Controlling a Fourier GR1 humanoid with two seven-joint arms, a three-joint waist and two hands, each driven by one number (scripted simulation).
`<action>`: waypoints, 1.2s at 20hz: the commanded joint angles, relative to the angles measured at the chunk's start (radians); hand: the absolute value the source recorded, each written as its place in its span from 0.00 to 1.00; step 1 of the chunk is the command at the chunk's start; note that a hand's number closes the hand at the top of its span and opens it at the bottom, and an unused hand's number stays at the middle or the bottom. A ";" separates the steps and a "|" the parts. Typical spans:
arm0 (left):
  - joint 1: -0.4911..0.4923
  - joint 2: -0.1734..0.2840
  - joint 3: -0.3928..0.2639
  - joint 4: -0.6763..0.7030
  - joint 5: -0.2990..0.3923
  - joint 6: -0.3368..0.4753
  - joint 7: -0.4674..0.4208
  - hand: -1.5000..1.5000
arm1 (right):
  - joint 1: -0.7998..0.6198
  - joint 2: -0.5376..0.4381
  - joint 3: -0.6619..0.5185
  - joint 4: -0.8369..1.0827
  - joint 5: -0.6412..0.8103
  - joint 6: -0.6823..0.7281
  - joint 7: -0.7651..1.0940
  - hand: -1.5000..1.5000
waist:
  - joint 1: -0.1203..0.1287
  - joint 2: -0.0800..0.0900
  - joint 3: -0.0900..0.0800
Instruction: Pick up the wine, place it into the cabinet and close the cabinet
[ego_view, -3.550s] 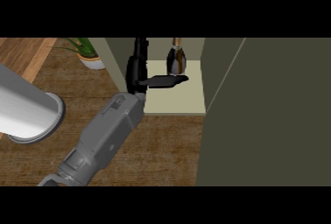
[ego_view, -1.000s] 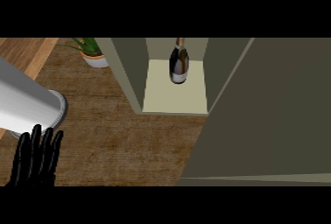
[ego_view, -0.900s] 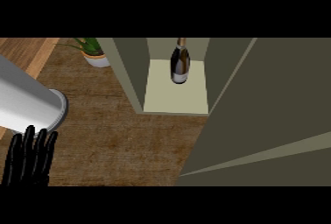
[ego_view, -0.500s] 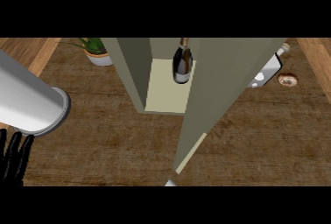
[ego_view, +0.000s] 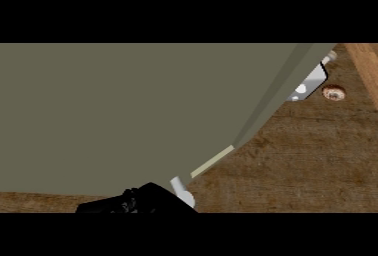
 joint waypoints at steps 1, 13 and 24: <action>0.022 0.031 0.066 -0.003 0.058 -0.073 0.012 0.00 | -0.228 0.013 -0.075 0.215 -0.119 -0.053 -0.053 1.00 | 0.013 0.004 0.002; 0.012 0.075 0.164 0.015 0.120 -0.142 0.062 0.00 | -0.535 0.014 -0.203 0.661 -0.586 0.221 -0.106 1.00 | 0.046 0.024 0.002; 0.023 0.063 0.266 0.091 0.163 -0.204 0.075 0.00 | -0.584 -0.029 -0.336 1.109 -0.569 0.432 -0.392 1.00 | -0.021 0.013 0.004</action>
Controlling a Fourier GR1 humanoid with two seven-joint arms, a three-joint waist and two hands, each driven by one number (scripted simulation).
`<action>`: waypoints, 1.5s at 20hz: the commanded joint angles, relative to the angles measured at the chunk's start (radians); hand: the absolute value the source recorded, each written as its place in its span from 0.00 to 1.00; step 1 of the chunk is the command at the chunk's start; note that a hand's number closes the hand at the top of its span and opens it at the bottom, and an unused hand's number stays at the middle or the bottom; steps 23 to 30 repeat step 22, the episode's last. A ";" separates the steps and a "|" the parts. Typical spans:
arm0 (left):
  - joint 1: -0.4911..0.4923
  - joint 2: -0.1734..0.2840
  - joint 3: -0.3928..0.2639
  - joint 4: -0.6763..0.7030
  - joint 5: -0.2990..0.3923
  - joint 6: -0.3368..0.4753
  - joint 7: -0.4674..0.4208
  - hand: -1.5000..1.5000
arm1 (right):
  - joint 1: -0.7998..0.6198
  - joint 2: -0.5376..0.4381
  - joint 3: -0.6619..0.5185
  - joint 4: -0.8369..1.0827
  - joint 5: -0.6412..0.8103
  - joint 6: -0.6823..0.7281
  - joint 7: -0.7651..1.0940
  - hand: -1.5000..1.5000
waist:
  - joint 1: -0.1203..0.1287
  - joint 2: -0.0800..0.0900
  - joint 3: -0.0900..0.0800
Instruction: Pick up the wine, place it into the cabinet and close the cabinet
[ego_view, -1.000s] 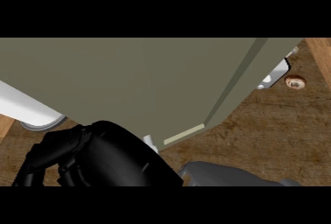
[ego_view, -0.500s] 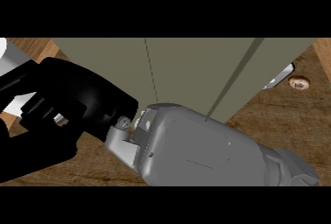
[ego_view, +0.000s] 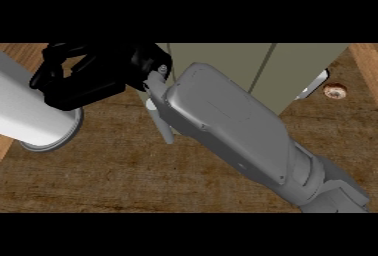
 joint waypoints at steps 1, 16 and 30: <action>-0.028 0.001 0.045 0.044 0.028 -0.015 0.015 0.00 | -0.041 -0.016 -0.066 0.168 0.062 0.028 -0.119 1.00 | -0.025 0.000 0.001; -0.033 0.012 0.013 -0.069 0.056 -0.006 0.087 0.00 | 0.053 -0.145 -0.118 0.309 0.090 0.078 -0.305 1.00 | -0.049 0.015 0.003; -0.062 -0.008 -0.043 -0.092 0.061 0.017 0.106 0.00 | 0.053 -0.136 -0.113 0.318 0.073 0.087 -0.334 1.00 | -0.076 0.021 0.001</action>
